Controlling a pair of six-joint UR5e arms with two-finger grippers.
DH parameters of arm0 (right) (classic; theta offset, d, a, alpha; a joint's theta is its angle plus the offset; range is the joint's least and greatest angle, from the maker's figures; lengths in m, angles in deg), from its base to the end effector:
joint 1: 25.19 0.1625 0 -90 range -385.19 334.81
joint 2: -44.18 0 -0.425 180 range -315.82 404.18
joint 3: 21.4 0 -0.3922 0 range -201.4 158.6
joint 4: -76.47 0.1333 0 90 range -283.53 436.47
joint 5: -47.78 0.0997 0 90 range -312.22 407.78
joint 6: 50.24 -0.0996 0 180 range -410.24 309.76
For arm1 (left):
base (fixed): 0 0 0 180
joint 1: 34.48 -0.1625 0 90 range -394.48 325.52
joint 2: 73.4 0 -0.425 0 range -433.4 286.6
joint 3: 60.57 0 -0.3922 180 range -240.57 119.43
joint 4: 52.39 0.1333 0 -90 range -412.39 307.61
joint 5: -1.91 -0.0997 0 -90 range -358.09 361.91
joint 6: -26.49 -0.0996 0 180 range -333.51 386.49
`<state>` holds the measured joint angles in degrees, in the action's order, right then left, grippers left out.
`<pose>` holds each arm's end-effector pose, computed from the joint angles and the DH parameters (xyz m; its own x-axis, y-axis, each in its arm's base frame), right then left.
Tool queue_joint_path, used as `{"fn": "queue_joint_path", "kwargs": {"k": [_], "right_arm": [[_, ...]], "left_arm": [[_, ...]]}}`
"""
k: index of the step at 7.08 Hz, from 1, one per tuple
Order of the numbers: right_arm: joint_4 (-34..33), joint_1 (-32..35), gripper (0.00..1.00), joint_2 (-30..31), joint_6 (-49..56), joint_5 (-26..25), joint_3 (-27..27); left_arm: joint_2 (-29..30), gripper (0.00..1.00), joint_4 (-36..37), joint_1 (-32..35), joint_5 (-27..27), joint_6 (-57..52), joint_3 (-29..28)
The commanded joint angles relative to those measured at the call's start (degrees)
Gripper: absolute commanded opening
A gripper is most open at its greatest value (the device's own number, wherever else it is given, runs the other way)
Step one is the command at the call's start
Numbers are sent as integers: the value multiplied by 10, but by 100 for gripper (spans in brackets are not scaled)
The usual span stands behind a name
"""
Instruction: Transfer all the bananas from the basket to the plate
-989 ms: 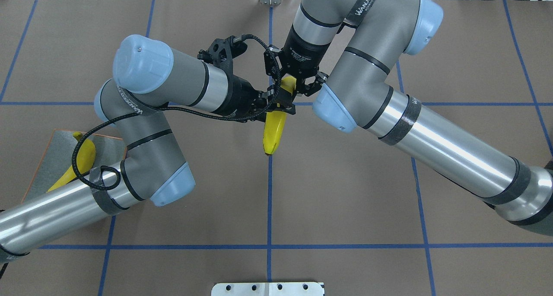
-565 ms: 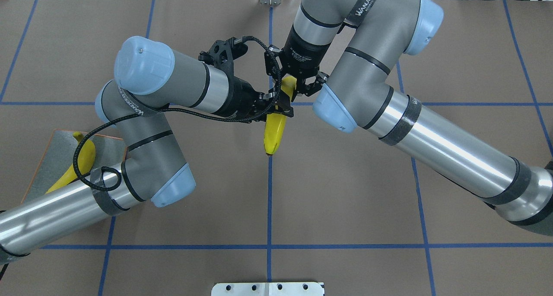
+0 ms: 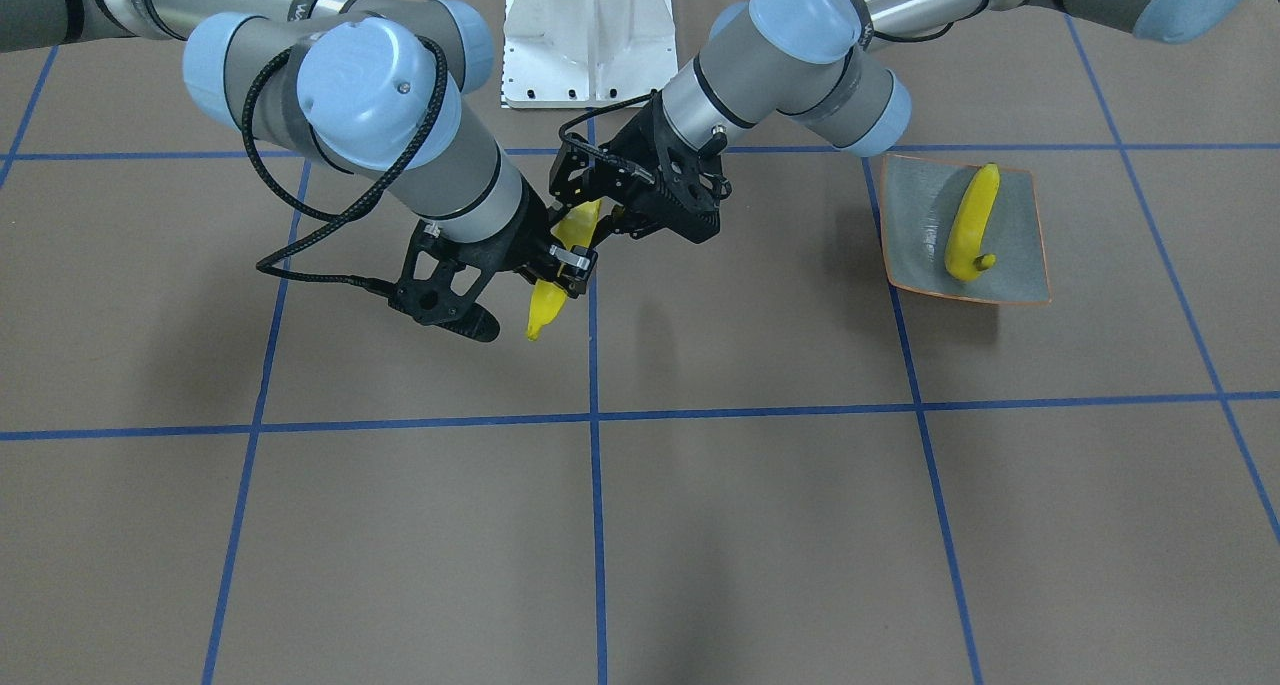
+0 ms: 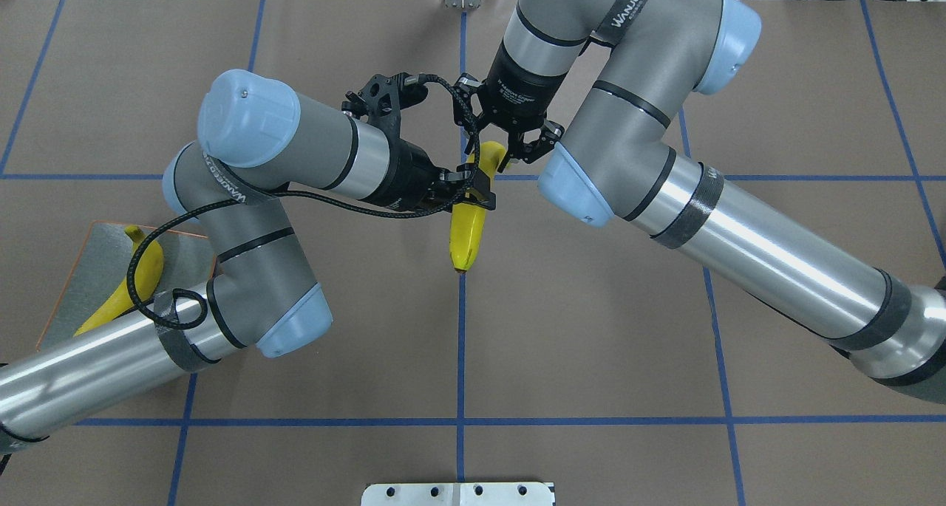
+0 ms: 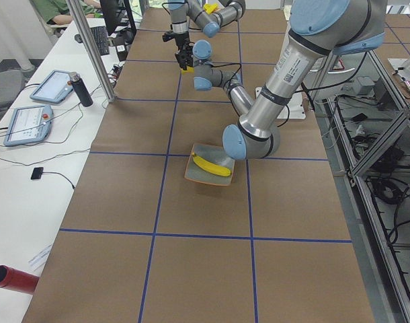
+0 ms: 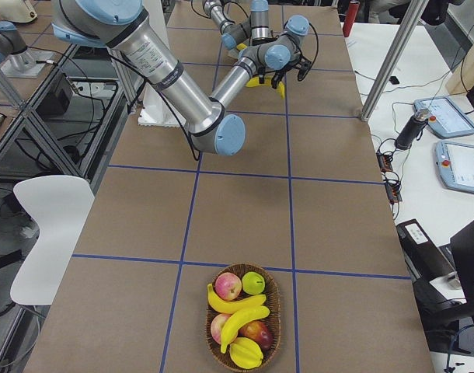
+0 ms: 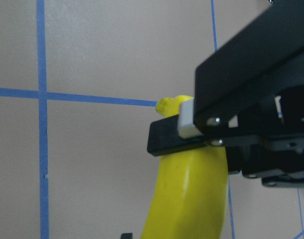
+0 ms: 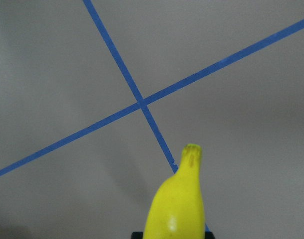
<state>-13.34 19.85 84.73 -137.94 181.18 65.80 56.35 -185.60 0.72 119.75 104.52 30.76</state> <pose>-0.4580 -0.5505 0.1304 0.4894 0.4488 0.7477 -0.1404 0.8868 -0.4403 0.4933 -0.4542 0.1411 0.1065 0.1493 -0.9830 0.1103 0.9808 0.1609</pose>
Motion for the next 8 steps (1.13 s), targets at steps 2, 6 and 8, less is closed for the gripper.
{"fn": "queue_joint_path", "kwargs": {"k": [2,6,8], "right_arm": [[33,0,100,37,-3,-1,35],[31,64,100,42,-3,50,48],[31,84,100,56,4,49,48]], "left_arm": [[0,0,1,0,2,-10,0],[-4,0,0,14,4,24,5],[-66,0,-9,41,4,172,72]]}}
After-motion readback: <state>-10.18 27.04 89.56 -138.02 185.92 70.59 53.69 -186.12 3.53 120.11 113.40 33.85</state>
